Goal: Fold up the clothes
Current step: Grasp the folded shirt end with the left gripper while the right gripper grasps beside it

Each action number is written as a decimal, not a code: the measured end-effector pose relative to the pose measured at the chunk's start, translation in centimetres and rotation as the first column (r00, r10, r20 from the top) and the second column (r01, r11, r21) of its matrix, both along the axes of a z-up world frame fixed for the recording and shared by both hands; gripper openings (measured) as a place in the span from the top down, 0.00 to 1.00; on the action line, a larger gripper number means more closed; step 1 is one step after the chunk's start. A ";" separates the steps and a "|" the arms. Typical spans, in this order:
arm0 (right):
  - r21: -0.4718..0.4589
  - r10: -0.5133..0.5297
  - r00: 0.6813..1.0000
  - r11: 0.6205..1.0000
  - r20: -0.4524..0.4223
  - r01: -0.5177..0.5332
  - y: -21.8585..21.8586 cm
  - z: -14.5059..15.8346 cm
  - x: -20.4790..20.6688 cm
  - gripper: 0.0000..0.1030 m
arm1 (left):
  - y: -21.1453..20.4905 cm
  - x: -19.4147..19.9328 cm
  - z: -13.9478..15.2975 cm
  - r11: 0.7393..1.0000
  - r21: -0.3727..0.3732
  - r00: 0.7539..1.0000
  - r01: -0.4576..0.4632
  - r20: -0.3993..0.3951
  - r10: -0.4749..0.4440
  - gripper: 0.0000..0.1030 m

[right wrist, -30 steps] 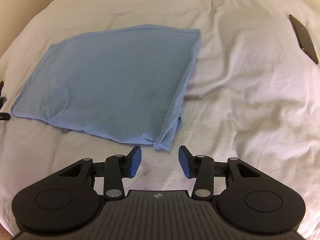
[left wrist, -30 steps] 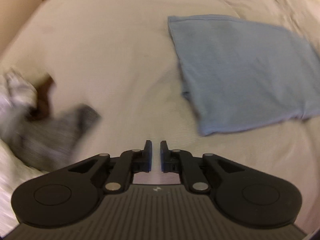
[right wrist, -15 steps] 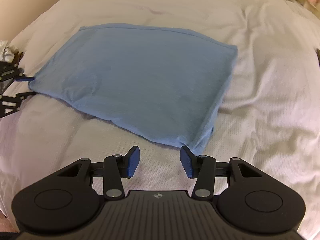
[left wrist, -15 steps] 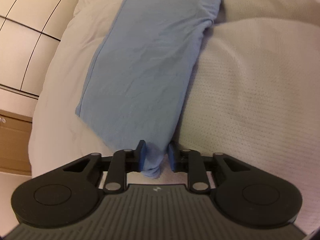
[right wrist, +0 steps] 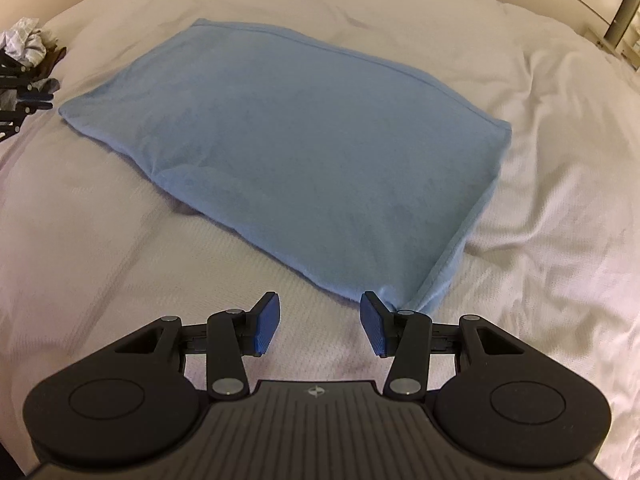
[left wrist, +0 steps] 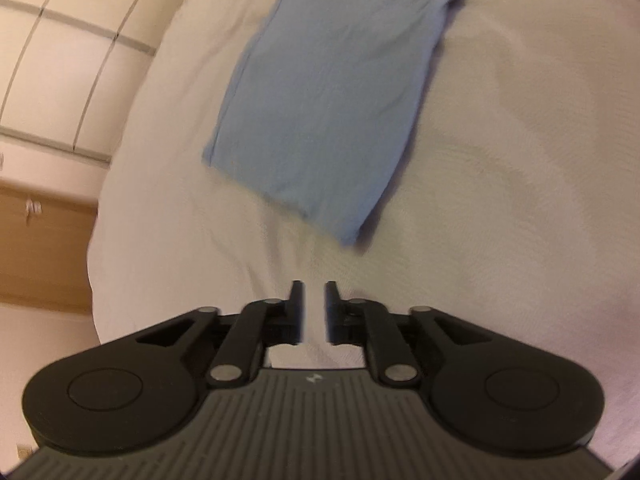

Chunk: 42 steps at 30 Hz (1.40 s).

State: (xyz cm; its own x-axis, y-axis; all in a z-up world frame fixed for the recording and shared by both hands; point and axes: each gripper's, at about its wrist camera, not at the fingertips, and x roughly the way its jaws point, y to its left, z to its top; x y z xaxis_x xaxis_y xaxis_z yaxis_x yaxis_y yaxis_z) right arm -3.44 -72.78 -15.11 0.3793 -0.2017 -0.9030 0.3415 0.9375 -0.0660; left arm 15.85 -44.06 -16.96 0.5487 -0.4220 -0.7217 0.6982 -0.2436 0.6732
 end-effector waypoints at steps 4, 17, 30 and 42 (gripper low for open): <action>-0.059 0.040 0.999 0.997 -0.032 -0.042 1.1 0.2 -0.4 0.53 | -0.5 -2.3 -0.9 0.992 -0.022 0.992 0.125 0.026 -0.125 0.66; -0.429 0.371 0.873 0.765 -0.316 -0.481 5.2 -5.1 2.0 0.69 | -2.9 -1.4 -3.7 0.992 0.020 0.992 0.128 -0.023 -0.127 1.00; -0.493 0.194 0.893 0.776 -0.406 -0.392 2.0 -4.3 -3.5 0.78 | -2.3 -2.0 -3.1 0.991 -0.005 0.991 0.137 -0.001 -0.137 0.93; -0.551 0.370 0.814 0.602 -0.449 -0.577 3.5 -7.4 0.1 0.64 | -3.7 -1.1 -5.3 0.974 0.031 0.969 0.225 0.097 -0.227 0.89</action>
